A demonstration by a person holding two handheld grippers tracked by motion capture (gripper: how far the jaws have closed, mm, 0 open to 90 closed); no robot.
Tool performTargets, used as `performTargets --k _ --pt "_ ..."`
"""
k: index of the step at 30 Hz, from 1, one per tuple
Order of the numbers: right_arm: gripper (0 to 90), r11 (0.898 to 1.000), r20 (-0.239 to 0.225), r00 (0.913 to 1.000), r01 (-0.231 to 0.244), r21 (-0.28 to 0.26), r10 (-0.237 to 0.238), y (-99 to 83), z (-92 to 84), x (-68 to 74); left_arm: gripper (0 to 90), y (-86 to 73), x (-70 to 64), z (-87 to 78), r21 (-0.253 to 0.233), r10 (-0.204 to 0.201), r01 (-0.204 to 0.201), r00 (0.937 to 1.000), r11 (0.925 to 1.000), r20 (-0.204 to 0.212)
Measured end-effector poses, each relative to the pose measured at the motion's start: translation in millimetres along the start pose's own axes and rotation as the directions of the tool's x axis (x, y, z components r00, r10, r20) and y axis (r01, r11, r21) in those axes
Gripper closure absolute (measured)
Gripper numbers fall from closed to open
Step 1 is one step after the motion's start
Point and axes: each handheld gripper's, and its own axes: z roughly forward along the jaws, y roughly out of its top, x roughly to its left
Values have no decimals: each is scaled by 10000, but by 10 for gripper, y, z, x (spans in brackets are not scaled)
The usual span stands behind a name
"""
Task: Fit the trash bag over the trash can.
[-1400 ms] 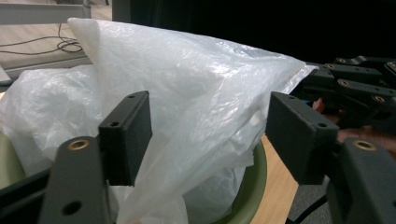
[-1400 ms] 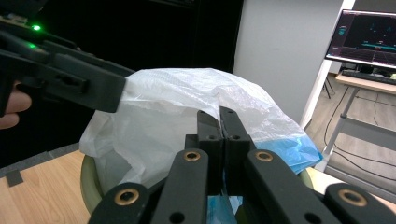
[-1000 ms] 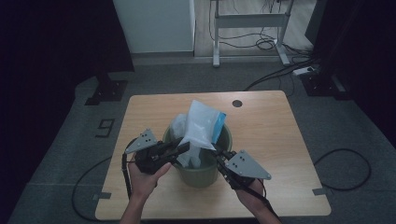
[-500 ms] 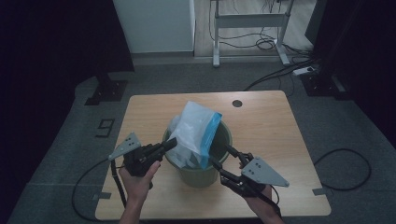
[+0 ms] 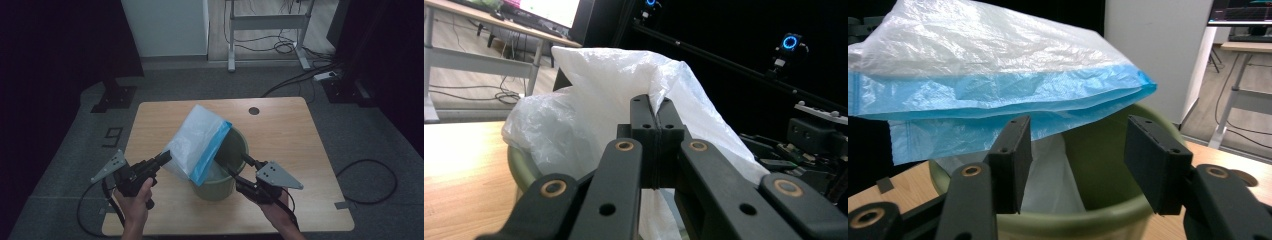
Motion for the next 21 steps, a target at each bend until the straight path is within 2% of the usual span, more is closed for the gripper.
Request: performTargets --k 5,13,21 --pt "455 9999 -201 9998 -58 149 61 62 119 69 896 -12 30 -89 -244 -207 209 9998 9995 83" --pt "462 9979 -389 9992 -74 643 100 74 301 133 895 9 43 -75 -382 -342 350 9992 9987 222" --pt "464 9966 -363 9988 -308 768 337 77 331 99 895 32 16 -20 -441 -398 417 9982 9982 438"
